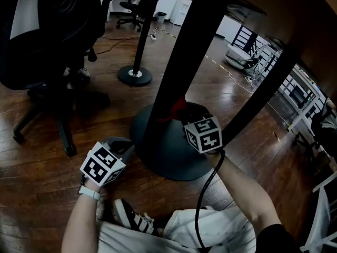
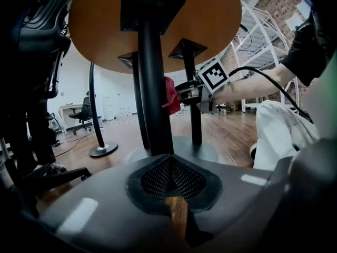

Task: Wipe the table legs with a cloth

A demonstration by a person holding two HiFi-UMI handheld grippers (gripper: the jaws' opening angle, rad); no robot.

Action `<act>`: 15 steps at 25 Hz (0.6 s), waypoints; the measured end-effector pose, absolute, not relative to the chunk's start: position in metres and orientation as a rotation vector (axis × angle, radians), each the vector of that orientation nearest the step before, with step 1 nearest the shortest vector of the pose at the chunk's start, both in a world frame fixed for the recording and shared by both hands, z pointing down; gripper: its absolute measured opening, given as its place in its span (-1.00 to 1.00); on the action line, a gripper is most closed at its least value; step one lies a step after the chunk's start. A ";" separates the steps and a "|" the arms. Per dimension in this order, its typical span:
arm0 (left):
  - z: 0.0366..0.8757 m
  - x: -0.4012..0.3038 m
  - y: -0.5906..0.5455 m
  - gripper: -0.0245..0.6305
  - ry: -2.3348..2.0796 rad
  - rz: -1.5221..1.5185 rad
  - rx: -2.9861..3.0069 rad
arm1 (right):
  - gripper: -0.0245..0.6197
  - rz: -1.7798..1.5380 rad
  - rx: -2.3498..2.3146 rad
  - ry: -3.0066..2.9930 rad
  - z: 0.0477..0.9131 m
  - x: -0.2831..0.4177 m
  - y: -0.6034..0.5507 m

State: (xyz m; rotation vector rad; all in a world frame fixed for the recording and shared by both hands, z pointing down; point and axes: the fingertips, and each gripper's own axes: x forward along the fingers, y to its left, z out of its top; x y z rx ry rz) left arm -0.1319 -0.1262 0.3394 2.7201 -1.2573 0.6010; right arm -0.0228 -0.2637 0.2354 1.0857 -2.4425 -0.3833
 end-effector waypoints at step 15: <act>0.349 -0.126 -0.122 -0.95 -1.207 0.648 2.721 | -0.78 -0.752 1.177 -2.464 0.033 -0.028 -0.273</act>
